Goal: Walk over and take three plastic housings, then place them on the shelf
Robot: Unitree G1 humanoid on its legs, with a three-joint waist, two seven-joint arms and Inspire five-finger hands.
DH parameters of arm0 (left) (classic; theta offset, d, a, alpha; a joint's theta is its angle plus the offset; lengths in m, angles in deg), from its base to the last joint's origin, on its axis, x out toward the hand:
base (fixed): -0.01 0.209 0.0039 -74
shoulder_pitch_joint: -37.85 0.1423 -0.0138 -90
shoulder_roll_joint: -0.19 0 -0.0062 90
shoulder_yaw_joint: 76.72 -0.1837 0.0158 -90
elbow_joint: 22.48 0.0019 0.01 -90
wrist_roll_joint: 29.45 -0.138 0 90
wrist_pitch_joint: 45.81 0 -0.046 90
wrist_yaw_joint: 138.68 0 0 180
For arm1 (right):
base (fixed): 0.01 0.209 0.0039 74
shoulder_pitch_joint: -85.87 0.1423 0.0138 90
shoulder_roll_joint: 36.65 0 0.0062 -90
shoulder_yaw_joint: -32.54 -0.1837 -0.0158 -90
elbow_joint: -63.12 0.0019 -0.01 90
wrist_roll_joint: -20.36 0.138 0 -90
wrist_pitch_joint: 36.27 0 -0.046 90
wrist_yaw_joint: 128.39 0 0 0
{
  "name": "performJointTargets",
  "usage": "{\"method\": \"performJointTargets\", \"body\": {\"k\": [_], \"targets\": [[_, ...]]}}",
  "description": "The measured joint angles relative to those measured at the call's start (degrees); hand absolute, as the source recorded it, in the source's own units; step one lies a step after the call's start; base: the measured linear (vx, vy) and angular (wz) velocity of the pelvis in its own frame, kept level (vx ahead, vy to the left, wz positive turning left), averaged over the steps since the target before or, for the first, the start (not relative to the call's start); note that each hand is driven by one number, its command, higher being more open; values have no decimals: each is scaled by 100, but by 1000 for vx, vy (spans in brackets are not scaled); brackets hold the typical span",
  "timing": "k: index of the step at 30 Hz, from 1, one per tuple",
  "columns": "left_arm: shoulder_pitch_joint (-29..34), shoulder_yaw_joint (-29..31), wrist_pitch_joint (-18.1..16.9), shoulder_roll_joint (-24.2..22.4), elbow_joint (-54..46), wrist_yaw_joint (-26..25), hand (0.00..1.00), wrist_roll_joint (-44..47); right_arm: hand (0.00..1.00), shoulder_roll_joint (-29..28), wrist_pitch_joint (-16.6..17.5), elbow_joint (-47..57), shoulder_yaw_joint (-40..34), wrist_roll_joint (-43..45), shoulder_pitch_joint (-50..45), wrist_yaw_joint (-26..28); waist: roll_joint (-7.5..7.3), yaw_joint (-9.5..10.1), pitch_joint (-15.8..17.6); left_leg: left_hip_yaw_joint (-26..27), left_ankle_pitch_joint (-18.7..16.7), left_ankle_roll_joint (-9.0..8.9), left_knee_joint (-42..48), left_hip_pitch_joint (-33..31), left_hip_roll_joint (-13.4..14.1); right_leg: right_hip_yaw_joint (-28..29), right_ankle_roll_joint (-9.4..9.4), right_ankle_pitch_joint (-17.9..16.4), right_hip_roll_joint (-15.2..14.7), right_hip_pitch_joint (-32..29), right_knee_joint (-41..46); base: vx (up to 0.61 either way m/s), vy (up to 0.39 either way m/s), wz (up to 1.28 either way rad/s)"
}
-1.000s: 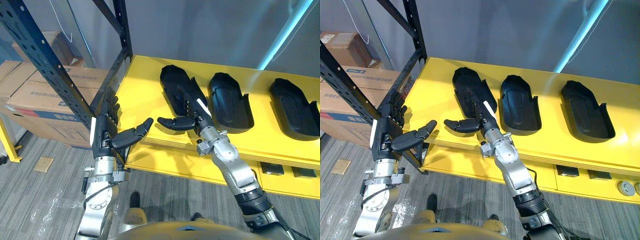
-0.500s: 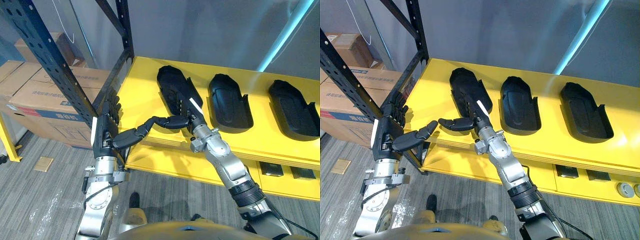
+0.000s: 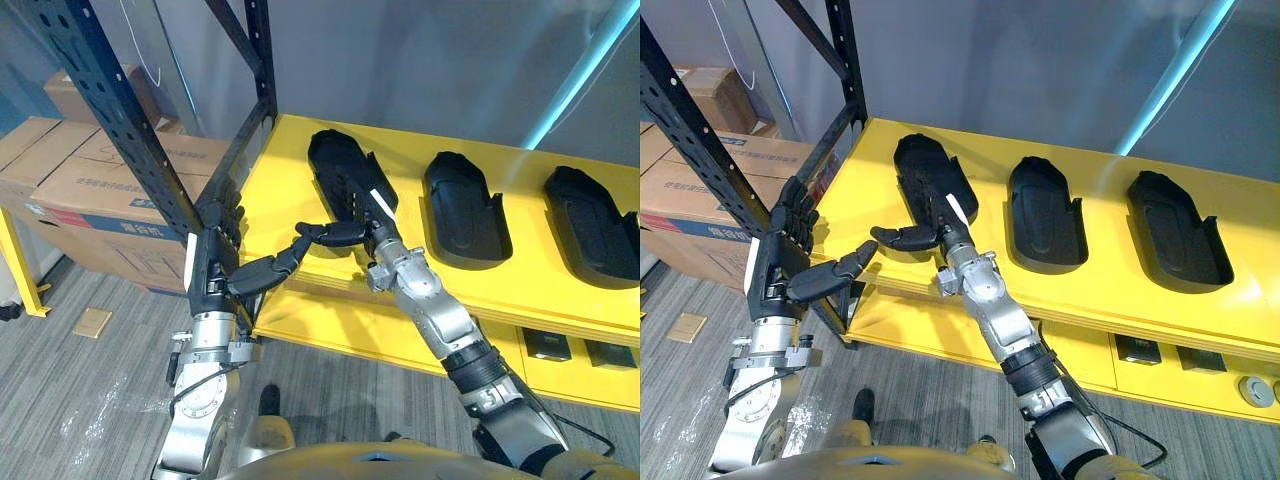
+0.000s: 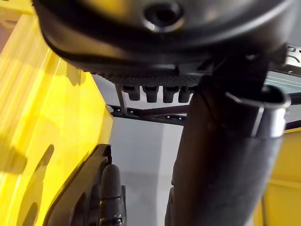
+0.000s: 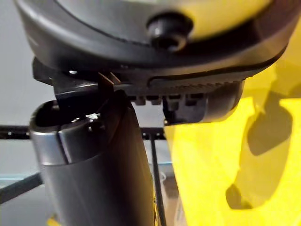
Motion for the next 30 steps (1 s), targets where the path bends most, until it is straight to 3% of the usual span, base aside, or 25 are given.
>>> {"method": "performJointTargets", "body": {"k": [8,14,21,24,30], "targets": [[-8,-243,-1,-4,1,-42,100,-2,100,-181,242,-36,-14,416,64,-542,14,-5,0,12,22,-22,1,-9,-3,8,-4,3,0,-8,-16,2,-2,0],[-187,-286,-1,-4,9,-121,100,-2,100,-249,250,830,-140,412,62,-714,42,-29,-12,128,16,-38,2,28,8,131,-2,41,2,-48,-28,4,-5,-9],[-261,-270,-1,19,17,-89,100,-3,100,46,655,2363,-340,298,-161,-10,90,-141,-98,318,-30,-66,1,122,29,317,15,56,4,-86,-28,0,-12,-14],[-260,-265,-1,58,18,-60,100,-2,100,272,755,2435,-534,133,-681,410,115,-186,-116,384,-40,-65,0,134,55,375,6,51,24,-106,-32,-27,-16,-9],[-258,-180,0,66,41,10,100,-2,100,509,743,1993,-685,-397,-1134,500,115,-208,-116,564,-75,-97,0,151,154,559,-4,126,123,-191,-125,-20,-22,-16]]}}
